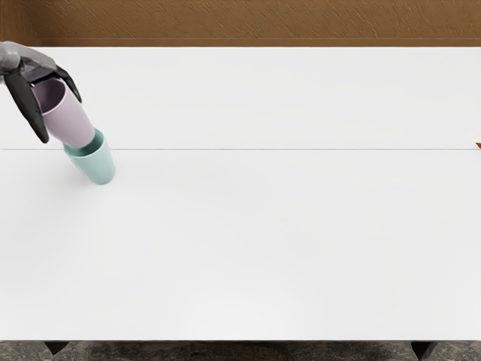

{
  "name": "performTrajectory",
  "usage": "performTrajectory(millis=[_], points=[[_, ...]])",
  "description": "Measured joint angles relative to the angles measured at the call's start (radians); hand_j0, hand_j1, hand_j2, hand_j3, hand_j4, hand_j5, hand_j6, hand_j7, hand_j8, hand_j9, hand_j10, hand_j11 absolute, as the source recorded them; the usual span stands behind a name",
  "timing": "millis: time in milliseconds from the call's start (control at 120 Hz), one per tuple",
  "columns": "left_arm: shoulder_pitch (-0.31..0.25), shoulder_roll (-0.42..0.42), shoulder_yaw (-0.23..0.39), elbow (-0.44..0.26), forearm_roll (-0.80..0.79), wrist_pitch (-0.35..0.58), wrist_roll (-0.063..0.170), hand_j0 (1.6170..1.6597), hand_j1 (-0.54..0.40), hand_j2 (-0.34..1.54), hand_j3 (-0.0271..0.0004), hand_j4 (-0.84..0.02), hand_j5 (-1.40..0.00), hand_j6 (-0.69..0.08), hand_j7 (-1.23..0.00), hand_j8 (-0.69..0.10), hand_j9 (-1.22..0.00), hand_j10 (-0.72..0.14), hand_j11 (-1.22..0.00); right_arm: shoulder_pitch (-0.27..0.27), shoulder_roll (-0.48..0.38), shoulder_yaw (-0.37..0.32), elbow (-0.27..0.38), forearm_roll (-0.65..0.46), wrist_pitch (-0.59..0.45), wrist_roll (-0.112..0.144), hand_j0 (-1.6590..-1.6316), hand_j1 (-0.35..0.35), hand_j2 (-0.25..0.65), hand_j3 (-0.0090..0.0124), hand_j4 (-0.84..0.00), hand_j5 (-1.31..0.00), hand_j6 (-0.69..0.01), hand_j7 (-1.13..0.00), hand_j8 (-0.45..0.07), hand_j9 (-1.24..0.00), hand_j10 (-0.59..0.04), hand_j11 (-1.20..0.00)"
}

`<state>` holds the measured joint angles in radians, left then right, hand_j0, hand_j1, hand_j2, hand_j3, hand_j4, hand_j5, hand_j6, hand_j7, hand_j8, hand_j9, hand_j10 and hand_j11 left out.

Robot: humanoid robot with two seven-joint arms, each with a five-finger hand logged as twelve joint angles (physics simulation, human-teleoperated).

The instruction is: Pick up cup and place in cup with left hand

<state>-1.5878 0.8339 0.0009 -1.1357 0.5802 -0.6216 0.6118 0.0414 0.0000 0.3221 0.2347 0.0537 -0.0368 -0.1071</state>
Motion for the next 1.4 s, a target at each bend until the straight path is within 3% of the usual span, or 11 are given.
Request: performTrajectory(millis=[392, 1158, 1308, 1400], points=[[0.022, -0.045, 0.006, 0.063, 0.004, 0.004, 0.000, 1.6481, 0.011, 0.14, 0.0001, -0.227, -0.97, -0.072, -0.91, -0.121, -0.90, -0.395, -0.89, 0.000, 0.000, 0.000, -0.004, 0.000, 0.000, 0.000, -1.6581, -0.312, -0.006, 0.0000, -0.031, -0.04, -0.031, -0.04, -0.031, -0.04, -0.031, -0.04], [0.044, -0.067, 0.007, 0.093, 0.004, 0.006, 0.000, 1.6476, 0.037, 0.09, 0.0001, -0.245, -0.95, -0.094, -0.91, -0.139, -0.89, -0.413, -0.89, 0.000, 0.000, 0.000, -0.005, 0.000, 0.000, 0.000, -1.6581, -0.312, -0.006, 0.0000, -0.031, -0.04, -0.031, -0.04, -0.031, -0.04, -0.031, -0.04], [0.052, -0.081, 0.006, 0.093, 0.007, 0.010, 0.000, 1.6497, 0.057, 0.07, 0.0001, -0.327, -0.81, -0.170, -0.78, -0.207, -0.77, -0.464, -0.76, 0.000, 0.000, 0.000, -0.005, 0.000, 0.000, 0.000, -1.6581, -0.312, -0.006, 0.0000, -0.031, -0.04, -0.031, -0.04, -0.031, -0.04, -0.031, -0.04], [0.054, -0.081, 0.006, 0.091, 0.010, 0.012, -0.001, 1.6527, 0.102, 0.05, 0.0000, -0.269, -0.58, -0.160, -0.56, -0.183, -0.56, -0.347, -0.55, 0.000, 0.000, 0.000, -0.005, 0.000, 0.000, 0.000, -1.6581, -0.312, -0.006, 0.0000, -0.031, -0.04, -0.031, -0.04, -0.031, -0.04, -0.031, -0.04]])
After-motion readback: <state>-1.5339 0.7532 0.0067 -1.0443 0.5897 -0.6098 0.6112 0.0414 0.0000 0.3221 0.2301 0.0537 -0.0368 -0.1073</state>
